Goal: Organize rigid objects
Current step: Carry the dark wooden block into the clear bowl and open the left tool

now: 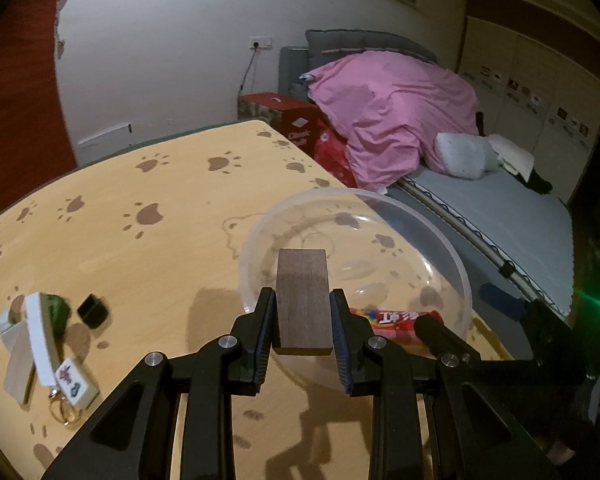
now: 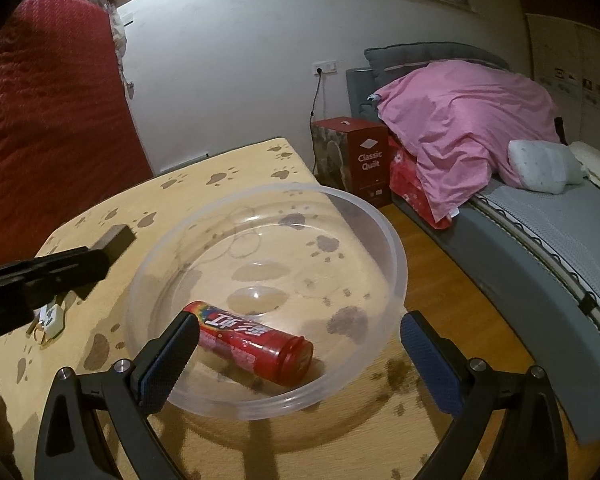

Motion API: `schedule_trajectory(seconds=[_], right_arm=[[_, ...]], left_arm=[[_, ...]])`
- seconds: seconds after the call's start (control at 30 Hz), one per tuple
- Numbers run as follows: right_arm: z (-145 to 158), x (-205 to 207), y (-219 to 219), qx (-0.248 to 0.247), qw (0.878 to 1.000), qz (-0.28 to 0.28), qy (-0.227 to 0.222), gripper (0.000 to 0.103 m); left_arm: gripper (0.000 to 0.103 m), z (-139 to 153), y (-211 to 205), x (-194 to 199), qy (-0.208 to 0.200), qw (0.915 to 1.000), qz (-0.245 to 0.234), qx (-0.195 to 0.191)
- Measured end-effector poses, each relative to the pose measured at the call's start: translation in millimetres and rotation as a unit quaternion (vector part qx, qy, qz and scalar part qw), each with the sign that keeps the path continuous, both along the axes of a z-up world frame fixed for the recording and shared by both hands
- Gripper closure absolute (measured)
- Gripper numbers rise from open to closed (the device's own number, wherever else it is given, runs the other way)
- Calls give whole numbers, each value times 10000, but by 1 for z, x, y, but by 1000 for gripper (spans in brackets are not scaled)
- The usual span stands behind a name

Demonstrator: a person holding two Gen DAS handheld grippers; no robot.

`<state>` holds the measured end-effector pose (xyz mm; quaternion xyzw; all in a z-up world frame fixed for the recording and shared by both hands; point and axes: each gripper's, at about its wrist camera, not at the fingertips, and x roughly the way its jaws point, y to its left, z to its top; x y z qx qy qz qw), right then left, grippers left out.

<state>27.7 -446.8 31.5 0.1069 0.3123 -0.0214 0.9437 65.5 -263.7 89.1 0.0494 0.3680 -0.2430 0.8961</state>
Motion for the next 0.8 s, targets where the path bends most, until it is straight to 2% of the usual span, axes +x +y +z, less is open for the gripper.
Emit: schedule_trajectory(seconds=[0.8], right_arm=[[-3,-2,-9,-40,9998,-187,68,1]], left_arm=[[75,-21,-27,18,126,9996,-225,82]])
